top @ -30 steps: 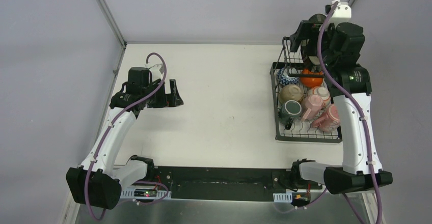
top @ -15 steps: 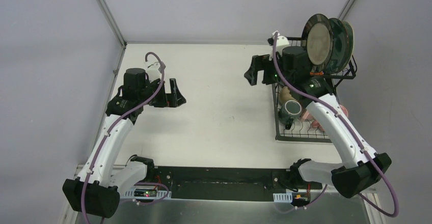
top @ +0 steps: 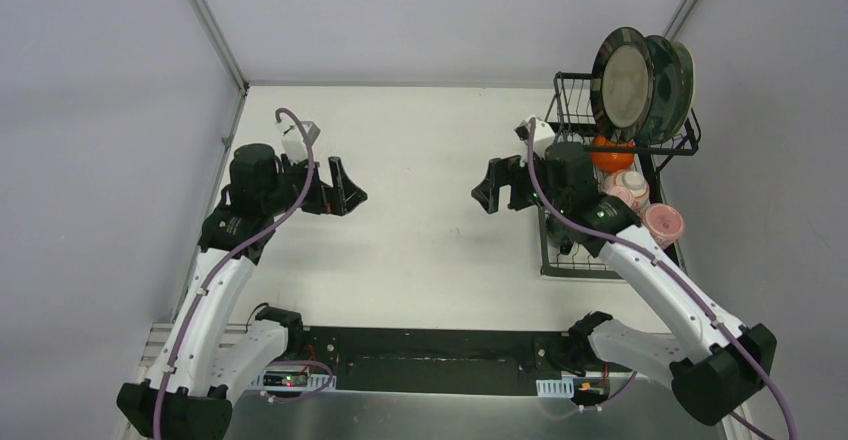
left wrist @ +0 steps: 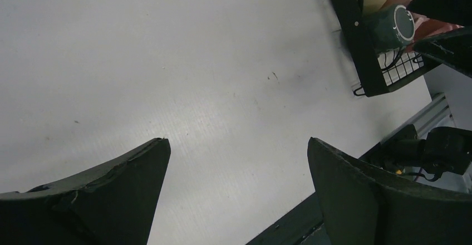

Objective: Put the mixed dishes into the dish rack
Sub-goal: Reset both arms

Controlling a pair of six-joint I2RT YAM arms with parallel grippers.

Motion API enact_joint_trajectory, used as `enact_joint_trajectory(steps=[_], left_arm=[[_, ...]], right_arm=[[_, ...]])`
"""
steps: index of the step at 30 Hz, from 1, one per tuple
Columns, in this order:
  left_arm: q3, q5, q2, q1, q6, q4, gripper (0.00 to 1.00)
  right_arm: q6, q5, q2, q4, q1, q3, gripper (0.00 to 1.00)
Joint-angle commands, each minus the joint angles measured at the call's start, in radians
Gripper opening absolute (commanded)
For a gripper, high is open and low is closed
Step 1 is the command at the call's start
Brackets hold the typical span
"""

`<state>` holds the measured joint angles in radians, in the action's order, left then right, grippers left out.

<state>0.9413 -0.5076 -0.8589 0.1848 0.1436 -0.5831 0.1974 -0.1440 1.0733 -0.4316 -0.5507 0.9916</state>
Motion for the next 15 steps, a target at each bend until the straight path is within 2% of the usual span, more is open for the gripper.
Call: enact_joint_trajectory(steps=[1, 7, 12, 15], left_arm=[[-0.032, 0.008, 0.100, 0.010, 0.002, 0.094, 0.99], [-0.078, 0.051, 0.199, 0.010, -0.002, 0.145, 0.99], [-0.083, 0.055, 0.199, 0.010, -0.002, 0.153, 0.99], [-0.083, 0.058, 0.194, 0.009, -0.001, 0.152, 0.99]], right_arm=[[0.028, -0.026, -0.093, 0.214, -0.003, -0.094, 1.00], [0.028, -0.026, -0.090, 0.257, -0.003, -0.151, 1.00], [0.028, -0.026, -0.060, 0.274, -0.003, -0.156, 1.00], [0.128, -0.130, -0.048, 0.280, -0.003, -0.151, 1.00]])
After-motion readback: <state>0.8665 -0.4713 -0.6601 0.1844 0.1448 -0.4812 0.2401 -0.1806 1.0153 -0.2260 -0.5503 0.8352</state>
